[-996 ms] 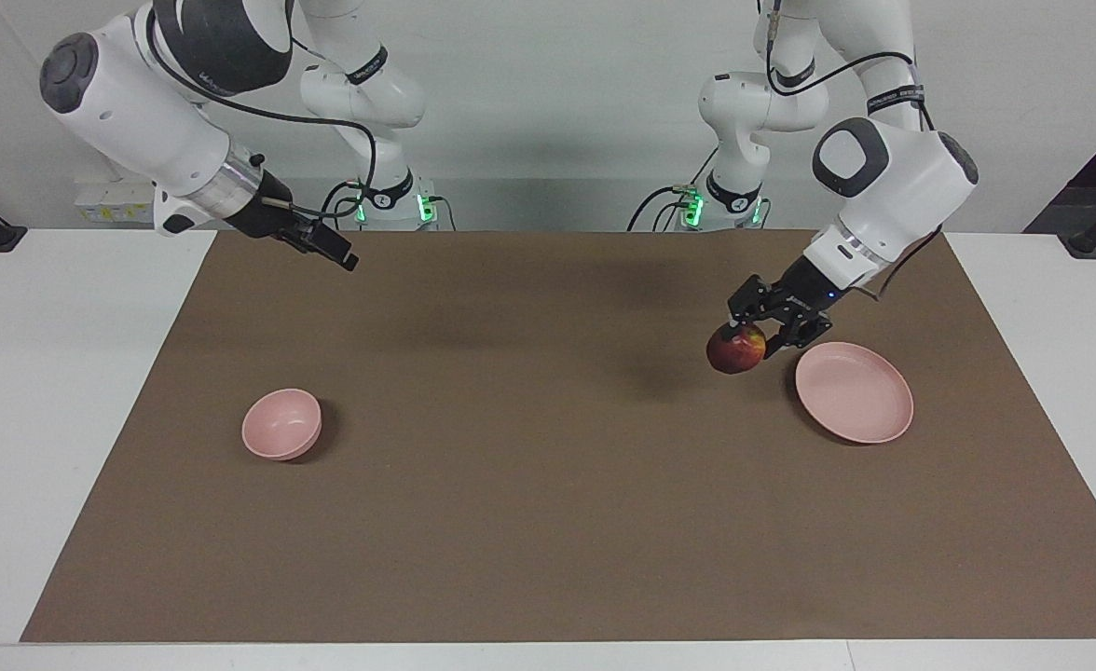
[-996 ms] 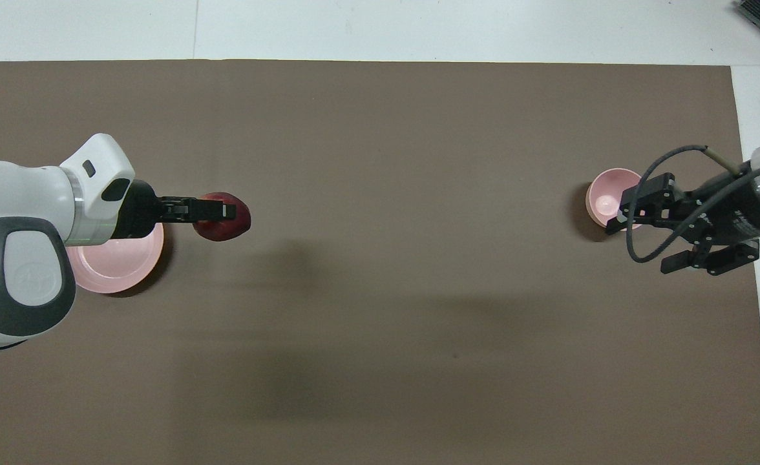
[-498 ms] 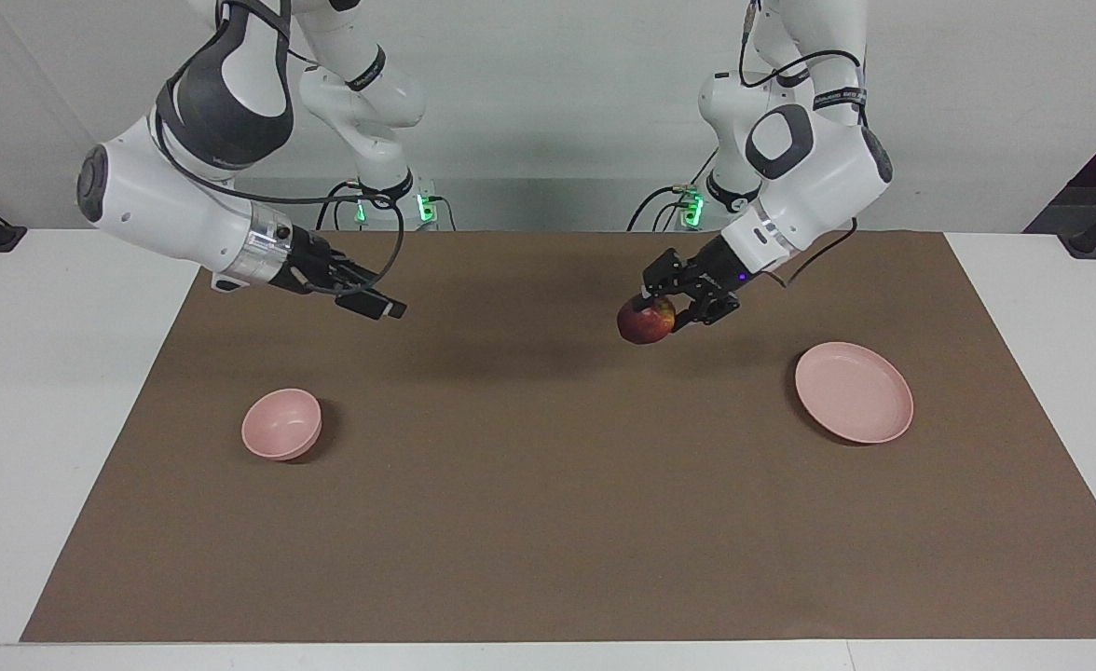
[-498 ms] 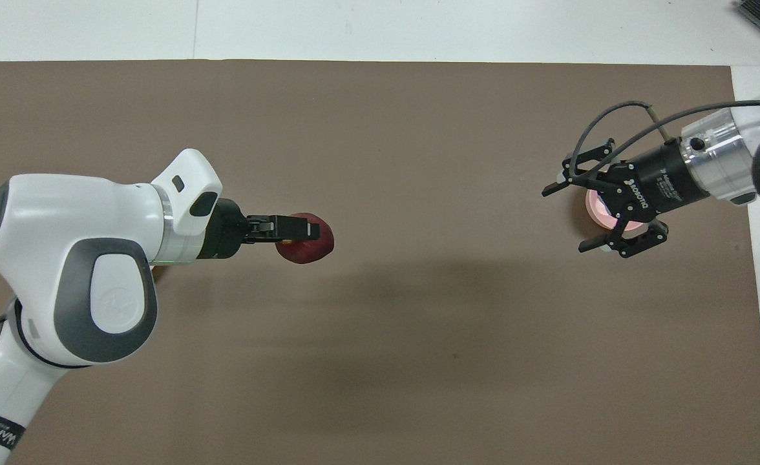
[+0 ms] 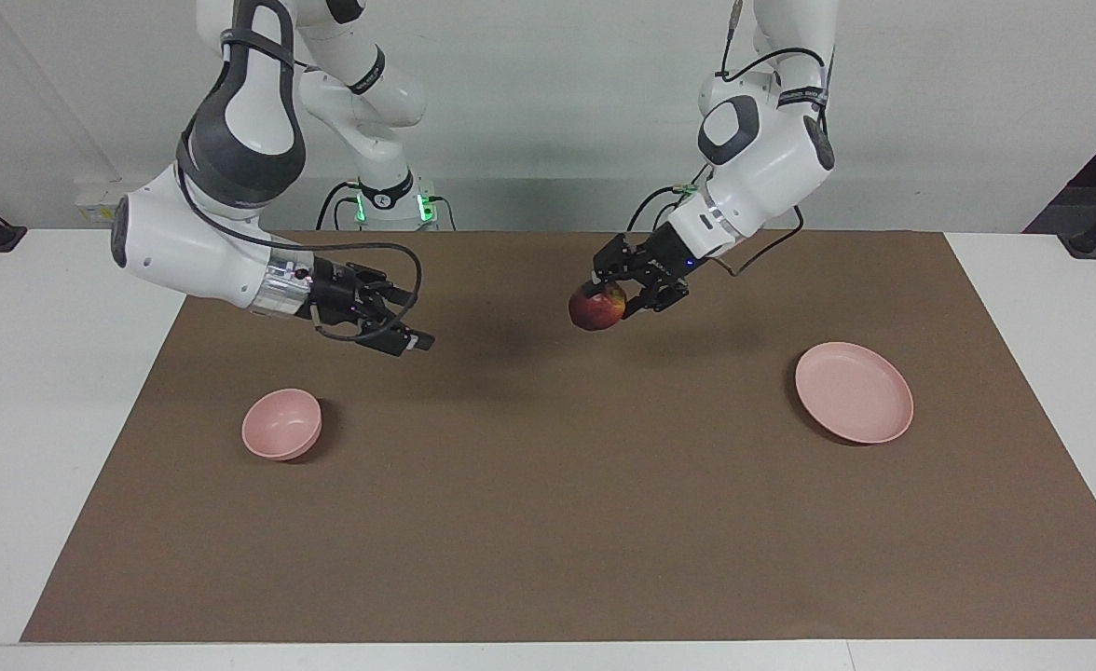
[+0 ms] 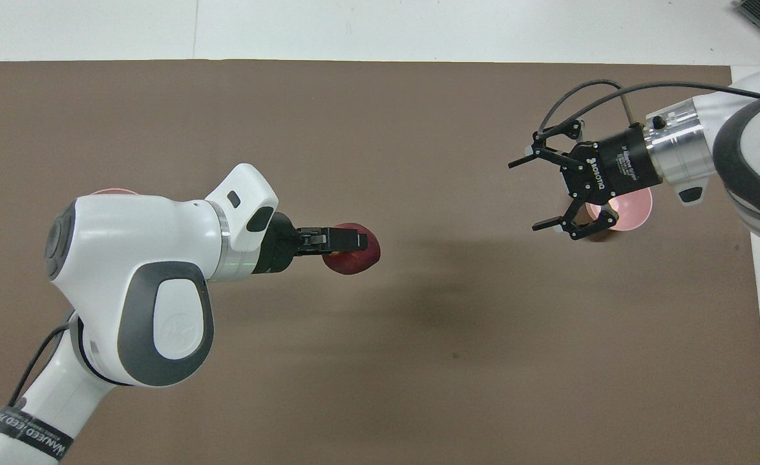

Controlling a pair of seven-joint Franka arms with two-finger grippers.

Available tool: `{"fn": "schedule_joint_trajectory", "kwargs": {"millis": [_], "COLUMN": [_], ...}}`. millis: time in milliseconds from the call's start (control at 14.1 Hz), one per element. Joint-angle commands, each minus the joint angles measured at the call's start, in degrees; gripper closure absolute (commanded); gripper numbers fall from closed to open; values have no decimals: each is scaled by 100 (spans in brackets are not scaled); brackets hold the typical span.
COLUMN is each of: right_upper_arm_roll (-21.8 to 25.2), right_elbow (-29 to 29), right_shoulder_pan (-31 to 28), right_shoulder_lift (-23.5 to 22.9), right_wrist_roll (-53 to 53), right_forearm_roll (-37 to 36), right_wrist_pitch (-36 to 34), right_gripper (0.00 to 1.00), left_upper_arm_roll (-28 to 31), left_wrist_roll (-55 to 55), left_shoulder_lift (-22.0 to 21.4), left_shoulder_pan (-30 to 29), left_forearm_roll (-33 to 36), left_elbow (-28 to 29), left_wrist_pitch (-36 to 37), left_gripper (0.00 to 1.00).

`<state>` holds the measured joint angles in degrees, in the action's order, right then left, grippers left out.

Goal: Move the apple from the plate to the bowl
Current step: 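Lift the apple with the left gripper while the right gripper approaches, then close the right gripper on the apple held by the left gripper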

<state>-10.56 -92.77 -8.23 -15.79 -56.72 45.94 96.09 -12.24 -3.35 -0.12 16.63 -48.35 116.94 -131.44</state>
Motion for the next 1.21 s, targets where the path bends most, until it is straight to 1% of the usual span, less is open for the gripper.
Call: {"fn": "schedule_joint_trajectory", "kwargs": {"millis": [0,71,142,213,356,427,640,783,925,1139], "right_upper_arm_roll": [-16,-16,-16,-16,-16,-16,-16,-25,-25,-25], "right_elbow": [-258,-293,-433,-565,-680,-724,-1014,-1294,-1602,-1963], "right_shoulder_pan": [153,207,225,260,627,664,787,796,980,1375], "right_shoulder_lift": [-4,-12,-38,-21,-21,-30,-4,119,294,462], "right_wrist_roll": [-181,-234,-243,-252,-383,-419,-384,-358,-314,-322], "right_forearm_roll": [450,529,878,1038,1083,1101,1119,1127,1171,1531], "right_wrist_pitch": [478,593,734,979,1419,1612,1702,1685,1763,2464], "right_gripper": [0,0,0,0,0,0,0,0,0,0], "left_upper_arm_roll": [64,64,64,64,64,64,64,64,64,64], "left_wrist_roll": [36,45,62,123,168,194,221,238,282,291], "left_shoulder_lift": [100,135,179,188,206,206,206,206,206,206], "left_shoulder_pan": [235,383,420,446,481,490,517,517,517,517], "left_forearm_roll": [-261,-332,-342,-359,-377,-377,-377,-377,-377,-377], "left_elbow": [4,4,4,-5,-5,-13,-14,-14,-14,-14], "left_wrist_pitch": [-293,-390,-460,-505,-549,-549,-540,-540,-540,-540], "left_gripper": [100,100,100,100,100,100,100,100,100,100]}}
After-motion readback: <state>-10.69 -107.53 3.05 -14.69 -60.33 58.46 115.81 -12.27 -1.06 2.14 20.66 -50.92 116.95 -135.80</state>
